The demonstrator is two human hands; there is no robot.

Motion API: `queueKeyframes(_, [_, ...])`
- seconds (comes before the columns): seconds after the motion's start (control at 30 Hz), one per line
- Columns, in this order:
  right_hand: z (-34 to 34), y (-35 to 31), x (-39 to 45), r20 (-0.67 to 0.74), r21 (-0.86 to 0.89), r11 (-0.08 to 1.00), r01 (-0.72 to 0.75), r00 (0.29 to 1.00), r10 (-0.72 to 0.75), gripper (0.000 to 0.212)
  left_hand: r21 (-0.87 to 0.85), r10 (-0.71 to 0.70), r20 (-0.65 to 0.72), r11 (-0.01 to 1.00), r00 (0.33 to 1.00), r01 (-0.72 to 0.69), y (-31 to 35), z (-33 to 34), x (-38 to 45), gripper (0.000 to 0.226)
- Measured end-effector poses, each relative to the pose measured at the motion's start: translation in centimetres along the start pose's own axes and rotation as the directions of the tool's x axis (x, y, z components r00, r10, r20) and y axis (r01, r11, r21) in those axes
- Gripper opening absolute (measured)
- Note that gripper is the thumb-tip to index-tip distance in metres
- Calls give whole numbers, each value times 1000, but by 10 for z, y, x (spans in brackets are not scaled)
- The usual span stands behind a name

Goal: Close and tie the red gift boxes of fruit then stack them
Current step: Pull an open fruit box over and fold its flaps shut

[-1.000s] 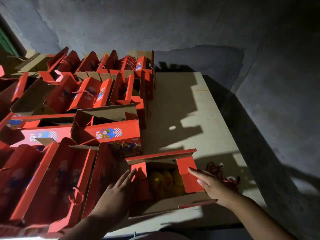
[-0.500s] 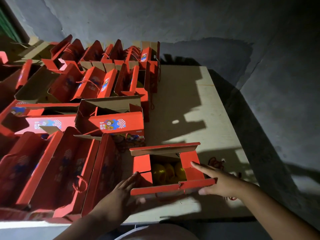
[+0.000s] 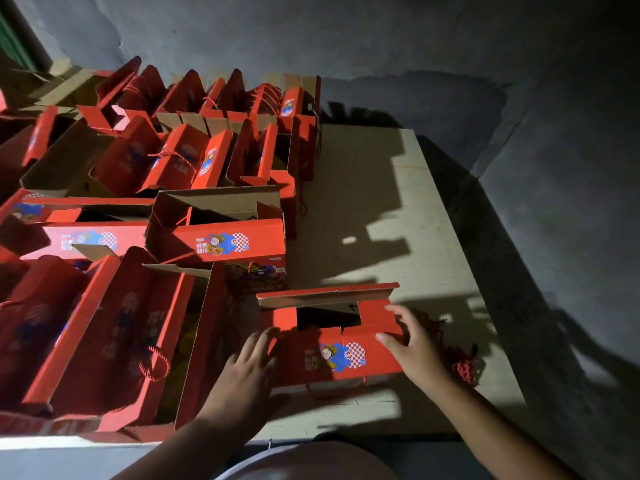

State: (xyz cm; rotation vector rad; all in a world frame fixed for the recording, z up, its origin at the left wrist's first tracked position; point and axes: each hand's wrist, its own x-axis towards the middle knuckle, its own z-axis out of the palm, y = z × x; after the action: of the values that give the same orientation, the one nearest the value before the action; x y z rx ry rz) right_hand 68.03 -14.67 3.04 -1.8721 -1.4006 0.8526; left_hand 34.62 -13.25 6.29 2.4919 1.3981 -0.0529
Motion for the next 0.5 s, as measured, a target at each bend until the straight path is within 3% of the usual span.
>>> queueKeyframes(0.07, [-3, 0, -3, 30, -248, 948, 199, 980, -198, 36, 78, 5, 37, 997, 999, -8, 1, 2, 1, 96])
queueKeyframes(0.1, [-4, -1, -5, 87, -292, 923, 250, 968, -235, 41, 110, 16, 30, 994, 999, -19, 1, 1, 3, 100])
queueKeyframes(0.23, [-3, 0, -18, 246, -446, 824, 349, 933, -262, 83, 152, 74, -51, 986, 996, -65, 3, -5, 7, 97])
queueKeyframes(0.5, [-3, -1, -22, 219, -487, 794, 364, 931, -292, 83, 160, 101, -132, 984, 986, -79, 3, -6, 8, 97])
